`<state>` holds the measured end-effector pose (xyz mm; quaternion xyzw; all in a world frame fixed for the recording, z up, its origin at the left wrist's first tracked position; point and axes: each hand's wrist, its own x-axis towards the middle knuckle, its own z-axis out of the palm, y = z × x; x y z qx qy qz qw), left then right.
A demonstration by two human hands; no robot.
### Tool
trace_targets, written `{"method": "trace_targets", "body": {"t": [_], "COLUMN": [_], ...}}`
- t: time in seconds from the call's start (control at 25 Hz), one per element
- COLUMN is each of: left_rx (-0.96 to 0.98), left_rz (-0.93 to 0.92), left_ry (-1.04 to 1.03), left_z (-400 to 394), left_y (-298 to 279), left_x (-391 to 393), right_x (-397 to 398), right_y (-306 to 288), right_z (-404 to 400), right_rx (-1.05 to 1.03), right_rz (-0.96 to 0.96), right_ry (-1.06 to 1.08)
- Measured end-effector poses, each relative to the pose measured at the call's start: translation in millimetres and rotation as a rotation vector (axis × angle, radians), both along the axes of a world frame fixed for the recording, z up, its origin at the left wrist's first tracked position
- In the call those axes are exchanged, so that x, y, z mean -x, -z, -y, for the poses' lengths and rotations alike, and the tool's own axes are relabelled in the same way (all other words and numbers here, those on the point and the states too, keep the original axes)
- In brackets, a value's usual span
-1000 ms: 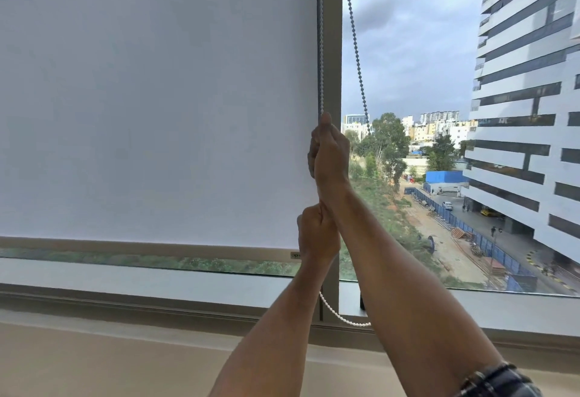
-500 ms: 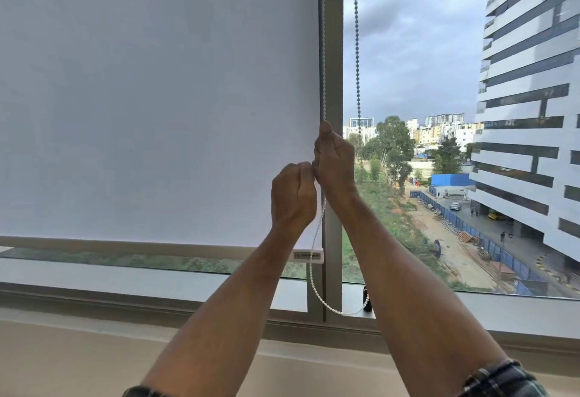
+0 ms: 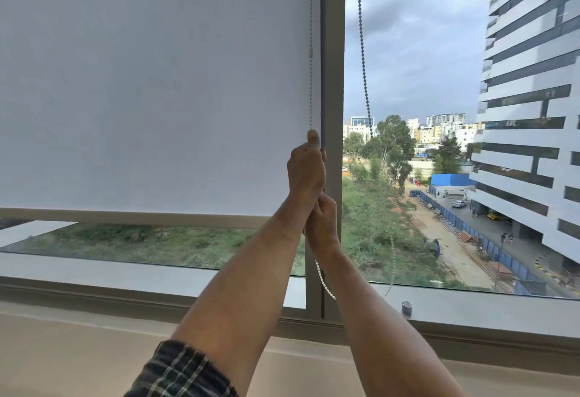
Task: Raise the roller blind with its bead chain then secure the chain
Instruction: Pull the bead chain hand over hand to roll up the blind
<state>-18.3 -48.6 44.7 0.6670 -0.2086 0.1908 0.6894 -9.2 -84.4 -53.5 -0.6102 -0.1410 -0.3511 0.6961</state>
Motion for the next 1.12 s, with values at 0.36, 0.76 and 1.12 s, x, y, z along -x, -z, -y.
{"method": "trace_targets", "body": {"t": [0.36, 0.76, 1.12], "left_rx": [0.019, -0.057, -0.067], "left_rz": [0.078, 0.045, -0.017], "left_ry": [-0.06, -0.164, -0.087], "left_z": [1.2, 0.4, 6.4], "left_y": [10.6, 81.0, 130.7], "left_x": [-3.3, -12.4, -13.8], "right_x": [2.7, 9.8, -1.1], "right_y": [28.9, -67.9, -77.6], "right_z": [13.6, 27.7, -0.7], "right_rx": [0.229, 0.006, -0.013], "right_rz": [0.064, 0.132, 0.072], "right_ry": [0.111, 0.229, 0.109]}}
